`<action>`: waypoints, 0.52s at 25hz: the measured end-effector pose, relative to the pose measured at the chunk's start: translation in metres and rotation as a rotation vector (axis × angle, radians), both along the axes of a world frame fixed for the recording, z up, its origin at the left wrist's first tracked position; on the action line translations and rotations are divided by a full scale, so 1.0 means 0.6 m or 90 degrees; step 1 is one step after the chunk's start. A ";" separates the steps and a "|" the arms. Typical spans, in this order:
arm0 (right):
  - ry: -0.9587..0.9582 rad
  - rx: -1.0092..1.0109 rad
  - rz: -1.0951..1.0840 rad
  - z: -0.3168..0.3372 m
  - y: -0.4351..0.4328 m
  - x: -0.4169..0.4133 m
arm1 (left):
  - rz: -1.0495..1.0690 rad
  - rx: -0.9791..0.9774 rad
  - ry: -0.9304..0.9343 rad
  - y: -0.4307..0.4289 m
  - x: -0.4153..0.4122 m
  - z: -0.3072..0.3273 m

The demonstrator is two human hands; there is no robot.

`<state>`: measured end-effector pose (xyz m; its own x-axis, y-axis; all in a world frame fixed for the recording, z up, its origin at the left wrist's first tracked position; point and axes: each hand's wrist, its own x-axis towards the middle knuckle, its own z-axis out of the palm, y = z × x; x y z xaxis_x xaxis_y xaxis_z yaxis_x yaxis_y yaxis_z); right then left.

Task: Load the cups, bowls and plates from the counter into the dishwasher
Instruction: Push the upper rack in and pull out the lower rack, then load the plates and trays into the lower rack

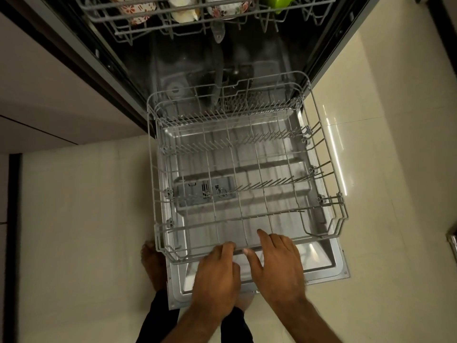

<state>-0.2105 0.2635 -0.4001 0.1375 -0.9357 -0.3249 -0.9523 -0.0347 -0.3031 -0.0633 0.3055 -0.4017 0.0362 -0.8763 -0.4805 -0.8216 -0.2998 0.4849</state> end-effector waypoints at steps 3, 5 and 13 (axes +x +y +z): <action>0.002 -0.007 -0.002 -0.004 -0.045 0.012 | -0.003 -0.087 -0.016 -0.053 0.012 -0.011; 0.005 -0.016 0.008 0.000 -0.086 0.021 | 0.013 -0.122 -0.047 -0.105 0.025 -0.012; -0.022 -0.066 0.066 0.179 -0.228 0.092 | 0.019 -0.155 -0.132 -0.246 0.102 0.158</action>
<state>-0.1552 0.1270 -0.2924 0.2450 -0.9440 -0.2210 -0.9309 -0.1653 -0.3258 -0.0024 0.1581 -0.3072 0.1387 -0.9617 -0.2365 -0.9032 -0.2208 0.3681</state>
